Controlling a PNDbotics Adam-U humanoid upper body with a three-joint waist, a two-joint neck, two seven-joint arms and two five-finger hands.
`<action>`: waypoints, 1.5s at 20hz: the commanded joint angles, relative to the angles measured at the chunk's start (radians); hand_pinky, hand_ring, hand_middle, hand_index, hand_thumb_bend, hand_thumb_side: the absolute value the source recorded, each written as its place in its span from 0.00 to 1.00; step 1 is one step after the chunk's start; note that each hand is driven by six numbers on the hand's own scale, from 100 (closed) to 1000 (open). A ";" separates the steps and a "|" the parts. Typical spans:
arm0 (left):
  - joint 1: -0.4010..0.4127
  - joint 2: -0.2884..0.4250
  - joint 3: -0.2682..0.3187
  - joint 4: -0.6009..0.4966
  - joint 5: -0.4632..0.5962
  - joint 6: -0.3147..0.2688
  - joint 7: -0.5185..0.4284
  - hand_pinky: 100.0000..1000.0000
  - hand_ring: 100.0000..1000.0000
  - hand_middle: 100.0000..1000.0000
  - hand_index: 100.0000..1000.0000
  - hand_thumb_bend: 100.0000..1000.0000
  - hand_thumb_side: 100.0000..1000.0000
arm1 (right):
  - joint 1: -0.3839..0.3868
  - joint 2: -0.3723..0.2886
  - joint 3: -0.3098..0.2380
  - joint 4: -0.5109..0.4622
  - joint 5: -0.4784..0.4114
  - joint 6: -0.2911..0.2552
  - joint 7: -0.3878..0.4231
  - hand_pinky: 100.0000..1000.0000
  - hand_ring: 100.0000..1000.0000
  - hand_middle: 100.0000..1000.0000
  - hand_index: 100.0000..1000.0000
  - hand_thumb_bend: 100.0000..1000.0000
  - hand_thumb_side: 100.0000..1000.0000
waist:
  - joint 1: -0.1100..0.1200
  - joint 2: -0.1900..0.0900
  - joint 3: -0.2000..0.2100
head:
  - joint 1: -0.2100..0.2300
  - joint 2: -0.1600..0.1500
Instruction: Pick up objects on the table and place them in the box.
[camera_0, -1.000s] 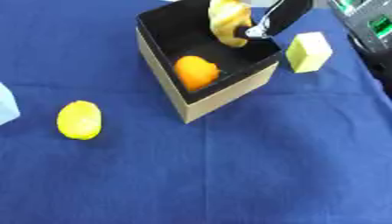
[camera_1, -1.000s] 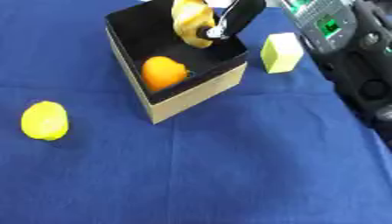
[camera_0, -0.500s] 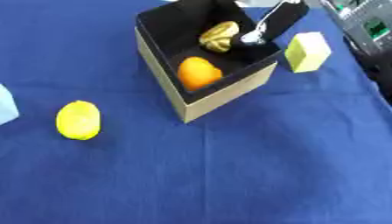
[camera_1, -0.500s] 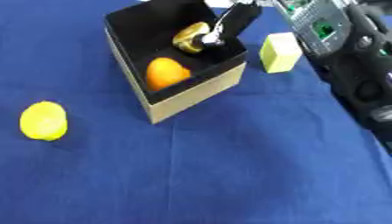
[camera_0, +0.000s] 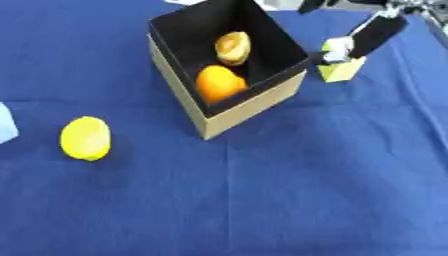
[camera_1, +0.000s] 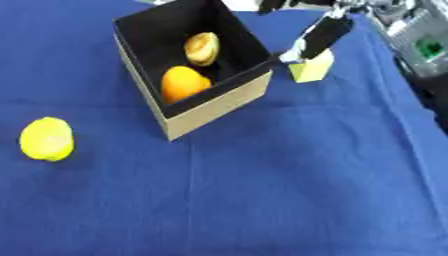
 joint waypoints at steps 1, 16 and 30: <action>-0.008 0.027 0.007 -0.019 -0.007 -0.001 0.002 0.72 0.69 0.61 0.81 0.19 0.61 | 0.031 -0.095 -0.047 -0.070 -0.034 0.014 -0.014 0.85 0.86 0.78 0.83 0.44 0.17 | 0.007 -0.024 -0.002 | 0.007 -0.003; -0.014 0.025 0.004 -0.019 -0.013 -0.006 -0.003 0.72 0.69 0.61 0.81 0.18 0.62 | 0.066 -0.106 -0.092 0.028 0.045 0.006 -0.070 0.86 0.88 0.80 0.85 0.50 0.08 | 0.006 0.008 0.041 | -0.009 -0.039; -0.027 0.023 -0.003 -0.019 -0.021 -0.011 -0.010 0.72 0.69 0.61 0.81 0.17 0.63 | 0.075 -0.093 -0.135 0.145 0.122 -0.020 -0.116 0.86 0.88 0.81 0.85 0.49 0.06 | -0.002 0.060 0.094 | -0.030 -0.082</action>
